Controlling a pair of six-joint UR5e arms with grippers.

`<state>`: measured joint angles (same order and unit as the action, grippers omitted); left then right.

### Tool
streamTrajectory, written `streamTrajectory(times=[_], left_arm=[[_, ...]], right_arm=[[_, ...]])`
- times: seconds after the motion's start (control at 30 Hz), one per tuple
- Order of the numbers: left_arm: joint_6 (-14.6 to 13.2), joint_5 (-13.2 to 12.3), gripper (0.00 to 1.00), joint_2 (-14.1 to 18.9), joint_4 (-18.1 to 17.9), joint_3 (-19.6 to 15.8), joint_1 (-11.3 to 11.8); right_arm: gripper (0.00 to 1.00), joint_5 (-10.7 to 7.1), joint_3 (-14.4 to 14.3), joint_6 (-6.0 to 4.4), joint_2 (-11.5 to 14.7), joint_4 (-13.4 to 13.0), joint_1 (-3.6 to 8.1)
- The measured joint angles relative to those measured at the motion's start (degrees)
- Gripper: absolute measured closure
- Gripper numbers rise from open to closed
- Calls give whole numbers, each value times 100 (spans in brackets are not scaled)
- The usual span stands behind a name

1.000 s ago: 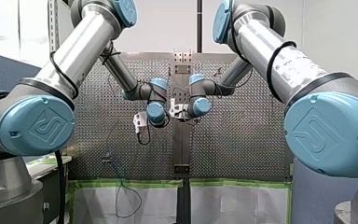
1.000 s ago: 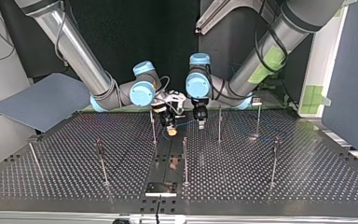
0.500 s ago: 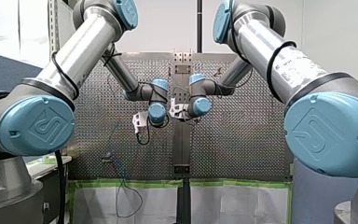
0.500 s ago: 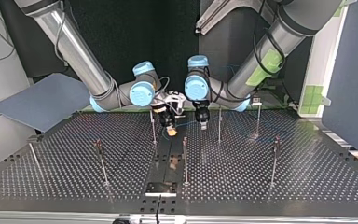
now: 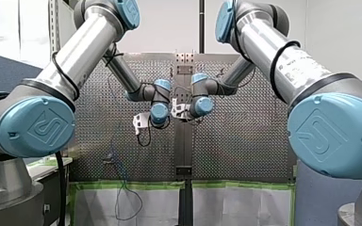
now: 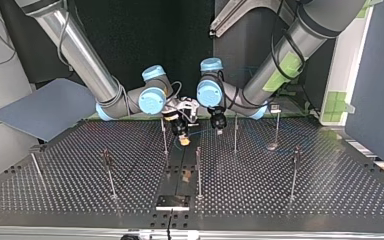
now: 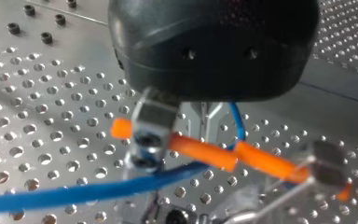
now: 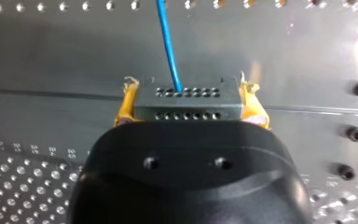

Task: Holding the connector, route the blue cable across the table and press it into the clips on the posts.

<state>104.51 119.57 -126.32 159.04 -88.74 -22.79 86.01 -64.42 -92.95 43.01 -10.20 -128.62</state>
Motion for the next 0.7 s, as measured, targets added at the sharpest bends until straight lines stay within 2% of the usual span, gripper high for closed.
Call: streamTrajectory(times=[0.3,0.5,0.7], left_arm=[[169,197,100,262,362,-84,-40],[265,198,100,553,241,-324,-50],[265,158,100,855,165,-483,-129]], right_arm=[[100,102,-4,-69,345,146,19],[100,190,-75,-192,553,320,4],[100,221,-208,-202,744,451,-44]])
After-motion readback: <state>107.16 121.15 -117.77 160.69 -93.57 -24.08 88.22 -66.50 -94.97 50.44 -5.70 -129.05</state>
